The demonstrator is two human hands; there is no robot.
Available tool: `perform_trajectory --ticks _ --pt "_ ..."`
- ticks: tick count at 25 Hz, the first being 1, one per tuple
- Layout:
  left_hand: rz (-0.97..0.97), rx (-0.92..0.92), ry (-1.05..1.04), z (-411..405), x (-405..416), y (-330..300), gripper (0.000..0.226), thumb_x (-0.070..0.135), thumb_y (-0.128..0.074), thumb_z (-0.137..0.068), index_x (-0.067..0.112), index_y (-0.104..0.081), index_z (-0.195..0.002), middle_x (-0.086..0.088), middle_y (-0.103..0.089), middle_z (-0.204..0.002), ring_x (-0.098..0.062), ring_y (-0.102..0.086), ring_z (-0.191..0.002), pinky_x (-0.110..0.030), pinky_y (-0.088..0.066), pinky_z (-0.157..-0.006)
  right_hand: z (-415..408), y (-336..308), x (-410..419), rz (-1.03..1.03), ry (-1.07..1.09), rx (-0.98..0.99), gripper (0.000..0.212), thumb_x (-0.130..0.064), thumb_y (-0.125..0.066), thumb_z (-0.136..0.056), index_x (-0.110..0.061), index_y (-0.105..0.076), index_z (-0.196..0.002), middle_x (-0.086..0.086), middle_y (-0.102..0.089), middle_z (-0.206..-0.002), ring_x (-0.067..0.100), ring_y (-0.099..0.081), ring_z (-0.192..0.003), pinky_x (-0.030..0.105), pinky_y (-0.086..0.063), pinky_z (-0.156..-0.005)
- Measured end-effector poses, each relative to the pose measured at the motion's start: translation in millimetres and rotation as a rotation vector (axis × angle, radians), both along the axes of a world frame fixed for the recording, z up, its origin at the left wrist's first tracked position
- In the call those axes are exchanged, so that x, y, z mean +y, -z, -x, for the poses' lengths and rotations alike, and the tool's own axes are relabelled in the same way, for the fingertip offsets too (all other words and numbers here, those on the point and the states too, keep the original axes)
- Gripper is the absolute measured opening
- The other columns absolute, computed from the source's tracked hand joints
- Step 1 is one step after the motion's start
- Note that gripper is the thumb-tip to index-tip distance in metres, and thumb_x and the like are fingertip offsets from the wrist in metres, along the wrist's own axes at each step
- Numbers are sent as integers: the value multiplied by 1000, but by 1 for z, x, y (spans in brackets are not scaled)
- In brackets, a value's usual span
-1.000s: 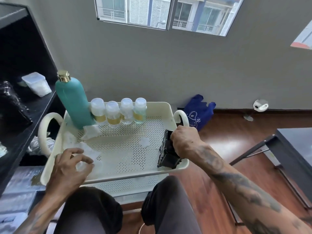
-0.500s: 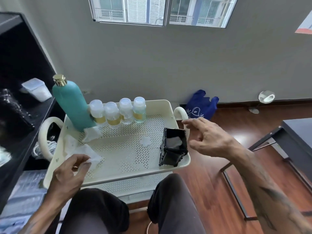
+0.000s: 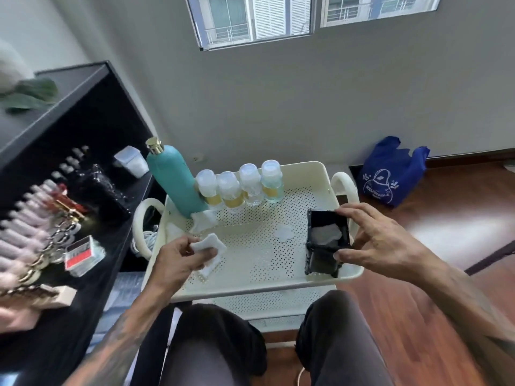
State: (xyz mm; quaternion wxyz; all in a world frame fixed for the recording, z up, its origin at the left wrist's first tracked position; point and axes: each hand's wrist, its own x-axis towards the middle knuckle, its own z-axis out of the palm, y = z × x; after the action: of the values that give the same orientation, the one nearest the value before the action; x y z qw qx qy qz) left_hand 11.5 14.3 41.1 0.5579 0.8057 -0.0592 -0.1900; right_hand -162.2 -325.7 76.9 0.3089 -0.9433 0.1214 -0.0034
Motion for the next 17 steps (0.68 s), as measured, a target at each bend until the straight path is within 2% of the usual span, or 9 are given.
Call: perform_trajectory --ticks 3,5,7,9,11,13,17 --pt "49 76 95 6 -26 -20 35 33 -78 -71 10 -76 -97 -10 -77 -94 -26 -70 -88 -31 -58 -76 4 2 1 -30 18 -14 81 -45 -78 -70 -37 -38 -139 -28 -31 -139 4 -60 -93 28 -48 -91" --pt "107 127 212 12 -52 -39 29 32 -71 -80 12 -76 -101 -11 -76 -101 -26 -70 -92 -32 -57 -82 2 2 4 -60 29 -30 80 -44 -79 -70 -36 -39 -139 -27 -32 -138 4 -58 -93 28 -47 -94" --pt "154 111 347 24 -90 -60 24 26 -70 -82 14 -77 -102 -8 -76 -103 -18 -69 -89 -32 -56 -84 2 3 3 -76 30 -44 80 -43 -79 -69 -35 -39 -138 -26 -32 -138 3 -56 -93 27 -46 -94" --pt "156 33 442 40 -129 -76 20 19 -73 -82 14 -76 -101 -5 -77 -95 -10 -67 -79 -26 -55 -75 3 5 2 -86 31 -65 80 -42 -80 -69 -35 -40 -137 -26 -33 -137 2 -55 -89 26 -47 -90" --pt "85 -71 458 52 -163 -80 16 16 -77 -82 14 -75 -97 -2 -77 -85 -7 -68 -73 -19 -54 -65 5 7 2 -91 41 -86 75 -42 -80 -67 -33 -44 -133 -26 -35 -133 0 -54 -81 24 -46 -82" --pt "-88 -230 464 58 -185 -73 13 17 -78 -81 16 -76 -93 1 -77 -83 -10 -71 -75 -18 -56 -66 5 8 3 -92 46 -106 70 -41 -80 -67 -32 -47 -128 -26 -37 -130 1 -53 -78 21 -42 -77" --pt "-431 -610 614 64 -199 -57 18 23 -75 -81 21 -78 -99 2 -77 -88 -11 -67 -72 -21 -53 -66 6 7 3 -105 31 -114 78 -40 -79 -69 -33 -42 -137 -25 -35 -134 -1 -48 -84 19 -39 -84"
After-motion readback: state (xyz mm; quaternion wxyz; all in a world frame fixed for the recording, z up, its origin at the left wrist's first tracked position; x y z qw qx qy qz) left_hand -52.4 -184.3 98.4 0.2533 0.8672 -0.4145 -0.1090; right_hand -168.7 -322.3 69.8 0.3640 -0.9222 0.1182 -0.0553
